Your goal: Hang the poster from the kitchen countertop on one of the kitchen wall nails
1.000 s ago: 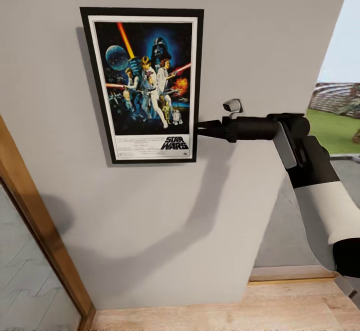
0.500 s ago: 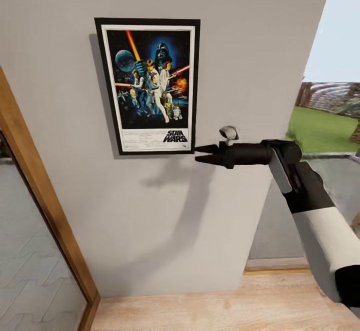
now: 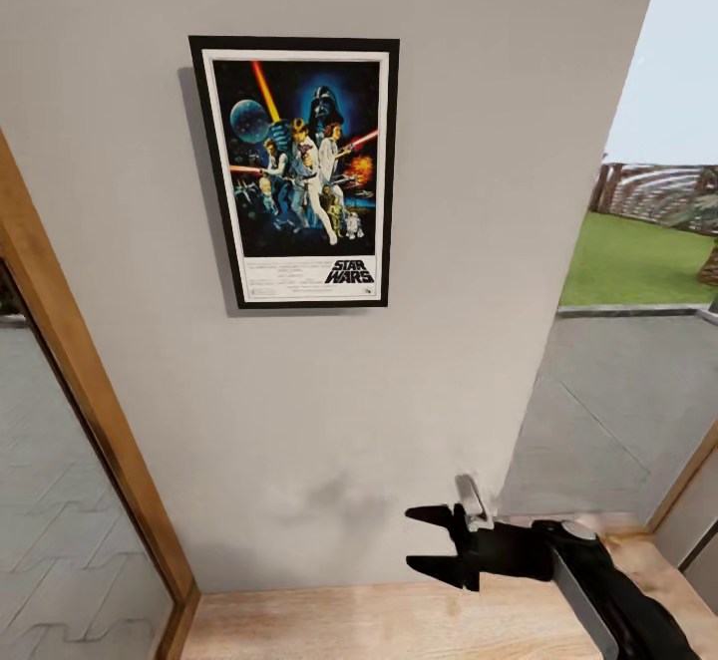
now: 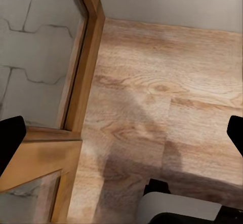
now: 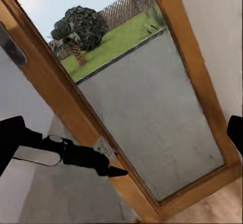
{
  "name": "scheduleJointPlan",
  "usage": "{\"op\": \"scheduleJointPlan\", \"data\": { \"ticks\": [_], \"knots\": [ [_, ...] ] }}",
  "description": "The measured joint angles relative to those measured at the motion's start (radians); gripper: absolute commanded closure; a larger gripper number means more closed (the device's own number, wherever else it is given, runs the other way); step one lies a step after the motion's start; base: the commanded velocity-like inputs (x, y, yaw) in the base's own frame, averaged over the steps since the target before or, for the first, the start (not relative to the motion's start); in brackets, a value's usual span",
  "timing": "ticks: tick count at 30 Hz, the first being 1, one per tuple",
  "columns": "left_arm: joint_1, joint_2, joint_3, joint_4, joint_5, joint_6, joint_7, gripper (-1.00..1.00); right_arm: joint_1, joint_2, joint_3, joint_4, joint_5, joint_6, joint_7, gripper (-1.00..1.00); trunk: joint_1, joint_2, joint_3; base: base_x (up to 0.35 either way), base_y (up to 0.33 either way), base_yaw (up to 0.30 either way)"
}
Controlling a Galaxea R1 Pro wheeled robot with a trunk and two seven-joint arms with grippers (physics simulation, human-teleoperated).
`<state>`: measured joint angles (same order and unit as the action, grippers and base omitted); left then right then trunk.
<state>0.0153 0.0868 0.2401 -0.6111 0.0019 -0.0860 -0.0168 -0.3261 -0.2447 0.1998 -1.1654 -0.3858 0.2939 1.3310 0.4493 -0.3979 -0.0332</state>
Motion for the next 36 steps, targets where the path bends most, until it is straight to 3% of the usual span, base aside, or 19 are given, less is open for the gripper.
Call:
{"op": "scheduleJointPlan", "data": {
  "ticks": [2,6,10,13,14,15,16,19,20,23,24,26,29,36],
  "knots": [
    [0.000,0.001,0.000,0.000,0.000,-0.001,0.000,-1.00,0.042,-0.001,0.000,0.196,0.001,-0.125,-0.001,-1.00,0.000,0.000,0.000,0.000,0.000,0.000],
    [0.000,0.001,-0.001,0.000,-0.001,-0.001,0.000,-1.00,0.058,0.000,-0.003,0.508,0.002,-0.255,-0.007,-1.00,0.000,0.000,0.000,0.000,0.000,0.000],
    [0.000,0.001,-0.005,0.002,-0.003,0.000,0.001,-1.00,0.061,0.000,-0.004,0.712,0.001,-0.333,-0.027,-1.00,0.000,0.000,0.000,0.000,0.000,0.000],
    [0.000,0.001,-0.007,0.003,-0.004,0.001,0.001,-1.00,0.061,0.000,-0.002,0.845,0.001,-0.363,-0.116,-1.00,0.000,0.000,0.000,0.000,0.000,0.000],
    [0.000,0.001,-0.009,0.003,-0.005,0.001,0.001,-1.00,0.062,0.001,0.001,0.910,0.001,-0.369,-0.189,-1.00,0.000,0.000,0.000,0.000,0.000,0.000],
    [0.000,0.001,-0.009,0.003,-0.005,0.001,0.001,-1.00,0.062,0.001,0.000,0.931,0.000,-0.371,-0.213,-1.00,0.000,0.000,0.000,0.000,0.000,0.000],
    [0.000,0.001,-0.010,0.003,-0.010,0.001,0.001,-1.00,0.062,0.003,0.004,1.004,0.001,-0.374,-0.313,-1.00,0.000,0.000,0.000,0.000,0.000,0.000],
    [0.000,0.000,-0.011,0.004,-0.031,0.002,0.001,-1.00,0.062,0.005,0.001,1.046,0.000,-0.376,-0.370,-1.00,0.000,0.000,0.000,0.000,0.000,0.000],
    [0.000,-0.002,-0.031,0.036,-0.093,0.002,0.002,-1.00,0.062,0.009,0.005,1.127,-0.001,-0.379,-0.527,-1.00,0.000,0.000,0.000,0.000,0.000,0.000],
    [0.000,-0.003,-0.053,0.068,-0.131,0.002,0.003,-1.00,0.062,0.020,-0.001,1.148,-0.003,-0.381,-0.637,-1.00,0.000,0.000,0.000,0.000,0.000,0.000],
    [0.000,-0.004,-0.076,0.086,-0.170,0.002,0.004,-1.00,0.062,0.039,0.000,1.157,-0.001,-0.381,-0.779,-1.00,0.000,0.000,0.000,0.000,0.000,0.000],
    [0.000,-0.005,-0.092,0.097,-0.198,0.001,0.004,-1.00,0.062,0.058,-0.001,1.162,0.000,-0.382,-0.929,-1.00,0.000,0.000,0.000,0.000,0.000,0.000],
    [0.000,-0.005,-0.102,0.103,-0.214,0.001,0.004,-1.00,0.062,0.070,-0.001,1.165,0.000,-0.382,-1.057,-1.00,0.000,0.000,0.000,0.000,0.000,0.000],
    [0.000,-0.006,-0.108,0.107,-0.225,0.001,0.004,-1.00,0.062,0.077,-0.001,1.167,0.001,-0.381,-1.148,-1.00,0.000,0.000,0.000,0.000,0.000,0.000]
  ]
}}
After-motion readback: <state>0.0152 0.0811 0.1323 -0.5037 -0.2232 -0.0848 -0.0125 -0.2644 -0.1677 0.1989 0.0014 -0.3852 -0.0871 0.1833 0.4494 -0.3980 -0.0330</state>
